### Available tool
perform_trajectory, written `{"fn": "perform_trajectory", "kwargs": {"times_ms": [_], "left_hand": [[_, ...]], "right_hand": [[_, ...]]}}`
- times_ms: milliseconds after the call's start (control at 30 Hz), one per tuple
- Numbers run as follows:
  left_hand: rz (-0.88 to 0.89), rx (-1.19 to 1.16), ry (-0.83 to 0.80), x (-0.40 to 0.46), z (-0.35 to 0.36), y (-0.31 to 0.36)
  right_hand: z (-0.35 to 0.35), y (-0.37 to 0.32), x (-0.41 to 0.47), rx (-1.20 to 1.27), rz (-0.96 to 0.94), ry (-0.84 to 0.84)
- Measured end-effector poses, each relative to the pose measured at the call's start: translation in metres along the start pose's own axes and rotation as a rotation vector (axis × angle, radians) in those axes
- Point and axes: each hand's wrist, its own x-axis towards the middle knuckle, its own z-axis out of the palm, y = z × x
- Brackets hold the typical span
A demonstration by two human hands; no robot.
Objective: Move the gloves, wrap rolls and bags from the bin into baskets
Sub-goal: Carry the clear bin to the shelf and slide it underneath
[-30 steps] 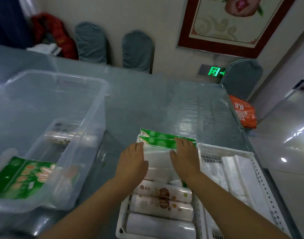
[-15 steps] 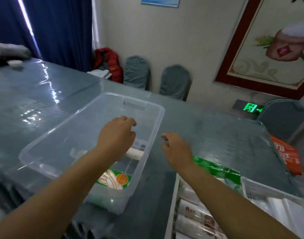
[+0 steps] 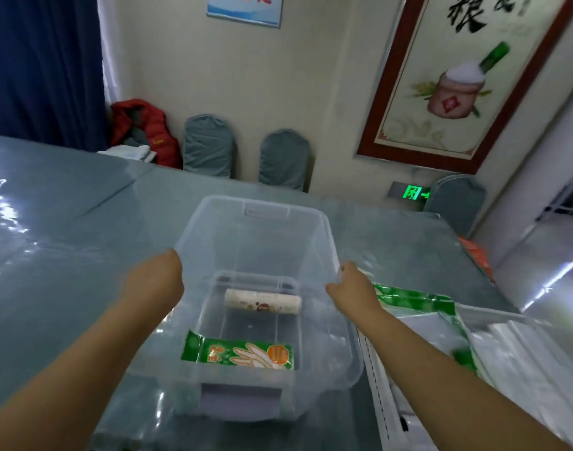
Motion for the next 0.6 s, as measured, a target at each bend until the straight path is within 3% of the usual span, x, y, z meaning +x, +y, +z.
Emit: {"fn": "perform_trajectory", "kwargs": {"times_ms": [300,600], "left_hand": [[0.140,-0.295,0.017,0.002,-0.027,0.020],[0.356,-0.414,0.109,-0.024,-0.095,0.131]], "right_hand": [[-0.033,0.005,-0.043,0.116,0.136,0.293],[-0.140,0.049,-0.100,0.223,0.202,0.607]]}}
